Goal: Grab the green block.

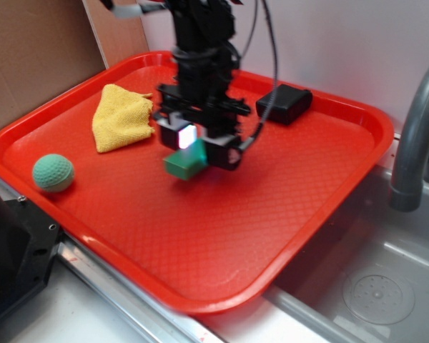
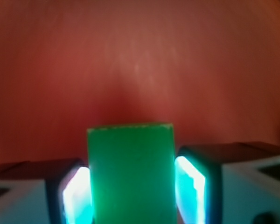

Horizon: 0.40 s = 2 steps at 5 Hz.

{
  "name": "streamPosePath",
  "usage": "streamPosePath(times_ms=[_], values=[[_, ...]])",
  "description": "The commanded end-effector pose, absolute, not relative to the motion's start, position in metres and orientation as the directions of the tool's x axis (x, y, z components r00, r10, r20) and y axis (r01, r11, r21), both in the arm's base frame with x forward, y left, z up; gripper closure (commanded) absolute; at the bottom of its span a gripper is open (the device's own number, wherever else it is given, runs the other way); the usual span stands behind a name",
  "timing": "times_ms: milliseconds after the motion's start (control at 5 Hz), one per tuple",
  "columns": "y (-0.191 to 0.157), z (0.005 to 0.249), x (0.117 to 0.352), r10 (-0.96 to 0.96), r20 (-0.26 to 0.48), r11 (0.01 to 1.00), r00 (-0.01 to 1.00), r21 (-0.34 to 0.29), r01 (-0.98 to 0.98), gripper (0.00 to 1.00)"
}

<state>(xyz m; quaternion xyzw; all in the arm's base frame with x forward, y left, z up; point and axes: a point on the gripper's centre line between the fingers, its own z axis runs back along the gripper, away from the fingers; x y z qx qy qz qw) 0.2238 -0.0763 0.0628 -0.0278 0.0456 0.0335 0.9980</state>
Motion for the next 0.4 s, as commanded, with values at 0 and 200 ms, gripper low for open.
streamPosePath(times_ms=[0,200], values=[[-0.043,0.169,0.196,0.074,0.110,0.997,0.991,0.001,-0.075,1.00],[-0.040,0.219,0.197,0.109,0.127,0.994,0.986,-0.028,-0.107,1.00]])
